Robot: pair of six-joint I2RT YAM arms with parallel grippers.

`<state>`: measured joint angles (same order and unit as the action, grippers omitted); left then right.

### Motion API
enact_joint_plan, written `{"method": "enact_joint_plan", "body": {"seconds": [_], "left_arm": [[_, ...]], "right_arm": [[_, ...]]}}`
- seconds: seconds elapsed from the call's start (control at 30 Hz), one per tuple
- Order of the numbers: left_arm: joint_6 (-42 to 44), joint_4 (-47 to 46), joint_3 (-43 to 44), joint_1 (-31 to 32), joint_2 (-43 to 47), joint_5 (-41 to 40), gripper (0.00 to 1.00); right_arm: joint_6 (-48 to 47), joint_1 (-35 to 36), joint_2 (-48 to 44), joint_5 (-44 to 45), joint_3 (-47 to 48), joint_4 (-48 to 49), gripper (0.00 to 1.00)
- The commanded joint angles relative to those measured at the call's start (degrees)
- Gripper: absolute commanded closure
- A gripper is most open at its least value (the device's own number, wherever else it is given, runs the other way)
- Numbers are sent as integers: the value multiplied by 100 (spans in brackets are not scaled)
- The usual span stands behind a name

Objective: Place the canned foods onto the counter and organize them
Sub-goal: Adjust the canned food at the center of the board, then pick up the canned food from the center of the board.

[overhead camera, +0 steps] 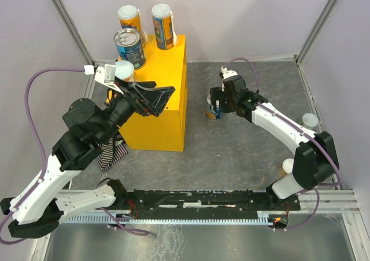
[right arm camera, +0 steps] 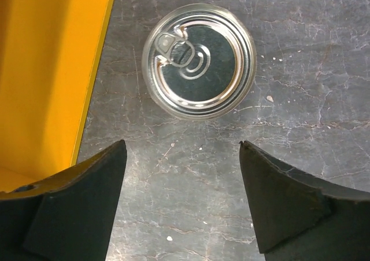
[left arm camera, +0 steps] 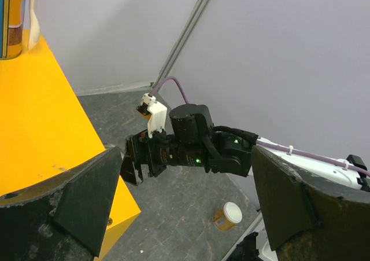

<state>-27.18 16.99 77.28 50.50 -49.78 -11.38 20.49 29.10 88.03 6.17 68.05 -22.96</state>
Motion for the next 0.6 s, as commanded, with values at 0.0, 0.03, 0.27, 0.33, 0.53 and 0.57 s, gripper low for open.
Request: {"method": "enact_joint_plan", "body": {"seconds": [0.0, 0.03, 0.27, 0.33, 0.53, 0.57], "left_arm": [[-234, -274, 0, -7, -5, 110, 2], [-242, -280, -13, -11, -3, 101, 2], [-262, -267, -73, -13, -98, 94, 2], [-255, -247, -81, -6, -117, 60, 2], [-175, -66, -94, -5, -48, -151, 2], [-140, -23, -90, -6, -21, -189, 2]], "right_arm": [[-240, 181, -488, 437, -124, 394, 11], [-233, 202, -508, 479, -208, 447, 10], [-163, 313, -537, 752, -928, 1233, 1], [-225, 359, -525, 885, -1163, 1665, 1], [-415, 475, -282, 1396, -1732, 3050, 1], [-433, 474, -202, 1444, -1776, 3284, 1]]}}
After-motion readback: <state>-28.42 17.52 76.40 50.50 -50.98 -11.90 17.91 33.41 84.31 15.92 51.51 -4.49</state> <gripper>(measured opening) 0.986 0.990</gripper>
